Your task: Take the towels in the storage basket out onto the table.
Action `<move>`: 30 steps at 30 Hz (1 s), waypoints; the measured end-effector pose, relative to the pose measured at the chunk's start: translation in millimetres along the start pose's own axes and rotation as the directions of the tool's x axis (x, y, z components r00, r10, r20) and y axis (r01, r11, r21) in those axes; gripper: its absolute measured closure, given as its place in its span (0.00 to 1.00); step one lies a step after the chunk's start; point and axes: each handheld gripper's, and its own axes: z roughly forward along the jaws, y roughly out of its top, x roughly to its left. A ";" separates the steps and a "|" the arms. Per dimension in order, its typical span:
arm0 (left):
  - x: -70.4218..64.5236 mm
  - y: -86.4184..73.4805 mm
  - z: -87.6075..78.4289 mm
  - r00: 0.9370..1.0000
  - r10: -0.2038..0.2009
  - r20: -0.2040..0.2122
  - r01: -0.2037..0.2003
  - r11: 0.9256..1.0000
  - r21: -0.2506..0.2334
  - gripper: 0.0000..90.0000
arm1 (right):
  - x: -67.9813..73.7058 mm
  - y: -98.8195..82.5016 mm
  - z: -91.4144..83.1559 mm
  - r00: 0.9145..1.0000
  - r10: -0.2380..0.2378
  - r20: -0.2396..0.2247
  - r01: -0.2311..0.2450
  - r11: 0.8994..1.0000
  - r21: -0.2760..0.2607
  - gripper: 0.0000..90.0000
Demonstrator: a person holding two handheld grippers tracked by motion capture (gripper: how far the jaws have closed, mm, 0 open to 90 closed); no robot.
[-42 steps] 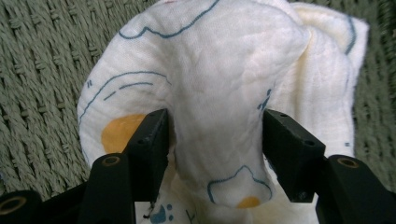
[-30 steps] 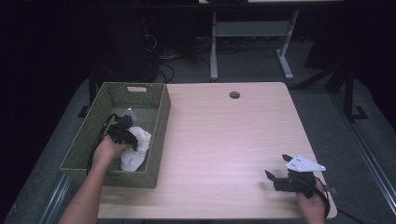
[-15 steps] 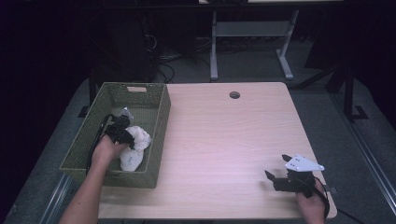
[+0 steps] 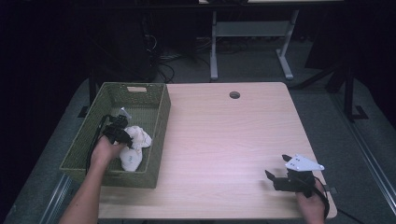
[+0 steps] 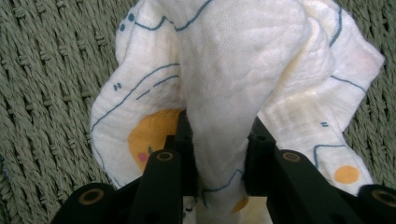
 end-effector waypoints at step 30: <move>16.5 -28.7 -83.4 0.947 0.023 0.320 0.086 0.943 -0.321 0.82 | -0.4 -0.8 -3.0 1.000 0.012 0.019 -0.012 1.000 -0.003 0.15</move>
